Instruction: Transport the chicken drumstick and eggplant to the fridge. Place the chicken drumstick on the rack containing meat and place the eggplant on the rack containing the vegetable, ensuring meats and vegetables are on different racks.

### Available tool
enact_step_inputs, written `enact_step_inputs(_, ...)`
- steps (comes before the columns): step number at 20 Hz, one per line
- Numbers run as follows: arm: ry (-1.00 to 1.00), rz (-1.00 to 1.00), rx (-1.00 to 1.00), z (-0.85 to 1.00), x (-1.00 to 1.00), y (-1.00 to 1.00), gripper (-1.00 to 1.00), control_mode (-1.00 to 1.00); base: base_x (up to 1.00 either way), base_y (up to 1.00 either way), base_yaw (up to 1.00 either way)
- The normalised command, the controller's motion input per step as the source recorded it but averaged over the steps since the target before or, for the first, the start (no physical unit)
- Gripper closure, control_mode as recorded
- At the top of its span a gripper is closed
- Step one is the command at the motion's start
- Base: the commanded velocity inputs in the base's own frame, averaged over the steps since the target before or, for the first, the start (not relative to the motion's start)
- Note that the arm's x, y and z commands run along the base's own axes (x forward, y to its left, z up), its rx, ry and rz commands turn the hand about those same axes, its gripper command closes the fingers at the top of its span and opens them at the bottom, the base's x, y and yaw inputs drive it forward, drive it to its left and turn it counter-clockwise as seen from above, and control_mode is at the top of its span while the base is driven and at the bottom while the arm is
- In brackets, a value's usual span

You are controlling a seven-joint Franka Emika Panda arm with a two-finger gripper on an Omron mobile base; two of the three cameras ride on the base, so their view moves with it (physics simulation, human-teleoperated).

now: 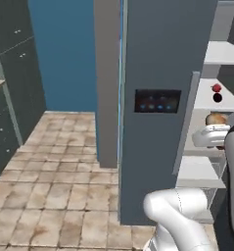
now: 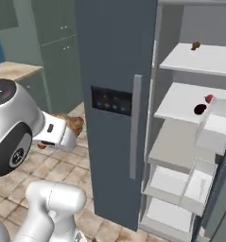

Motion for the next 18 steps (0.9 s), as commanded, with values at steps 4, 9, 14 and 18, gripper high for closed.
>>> enact_step_inputs(4, 0.0, 0.0, 0.0, 0.0, 0.0, 0.0, 1.0, 1.0, 0.29, 0.35, -0.92)
enact_step_inputs(9, 0.0, 0.0, 0.0, 0.0, 0.0, 0.0, 1.0, 1.0, 0.38, 0.47, -0.86)
enact_step_inputs(14, 0.0, 0.0, 0.0, 0.0, 0.0, 0.0, 1.0, 1.0, 0.22, 0.76, -0.68)
enact_step_inputs(18, 0.0, 0.0, 0.0, 0.0, 0.0, 0.0, 1.0, 1.0, 0.02, 0.78, -0.15)
